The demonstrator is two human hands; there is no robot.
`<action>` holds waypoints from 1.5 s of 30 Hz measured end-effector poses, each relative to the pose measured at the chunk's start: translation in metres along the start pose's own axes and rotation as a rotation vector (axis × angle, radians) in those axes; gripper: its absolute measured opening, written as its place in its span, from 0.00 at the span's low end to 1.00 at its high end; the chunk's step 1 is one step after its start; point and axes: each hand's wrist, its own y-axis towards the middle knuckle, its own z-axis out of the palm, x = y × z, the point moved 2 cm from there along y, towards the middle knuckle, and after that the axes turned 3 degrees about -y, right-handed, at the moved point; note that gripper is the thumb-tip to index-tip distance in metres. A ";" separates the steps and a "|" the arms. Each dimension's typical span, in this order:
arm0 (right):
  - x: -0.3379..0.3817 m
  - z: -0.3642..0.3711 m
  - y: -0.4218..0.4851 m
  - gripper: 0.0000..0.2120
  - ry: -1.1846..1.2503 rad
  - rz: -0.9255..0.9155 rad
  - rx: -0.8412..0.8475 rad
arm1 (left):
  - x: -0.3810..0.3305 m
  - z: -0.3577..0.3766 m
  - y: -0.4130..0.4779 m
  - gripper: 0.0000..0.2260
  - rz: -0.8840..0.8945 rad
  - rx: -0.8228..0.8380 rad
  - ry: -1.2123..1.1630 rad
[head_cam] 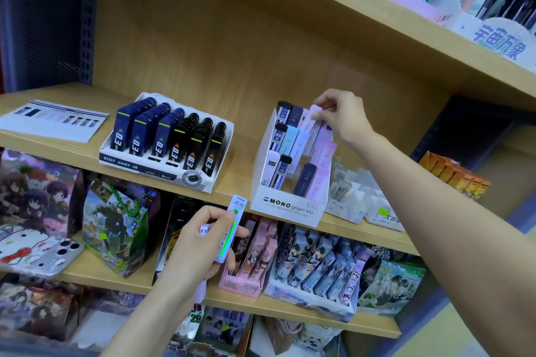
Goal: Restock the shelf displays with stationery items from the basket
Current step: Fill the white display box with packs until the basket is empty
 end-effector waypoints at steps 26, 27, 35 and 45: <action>0.067 0.038 -0.152 0.08 0.529 -0.050 0.389 | 0.000 0.009 -0.008 0.21 0.021 0.155 -0.039; 0.066 0.035 -0.152 0.08 0.558 -0.059 0.390 | -0.001 0.009 -0.009 0.22 0.015 0.169 -0.050; 0.046 0.026 -0.176 0.15 0.570 0.067 0.401 | -0.005 0.010 -0.008 0.02 0.228 0.030 0.051; 0.037 0.014 -0.189 0.06 0.718 0.224 0.269 | 0.007 0.014 -0.007 0.06 0.061 0.098 0.088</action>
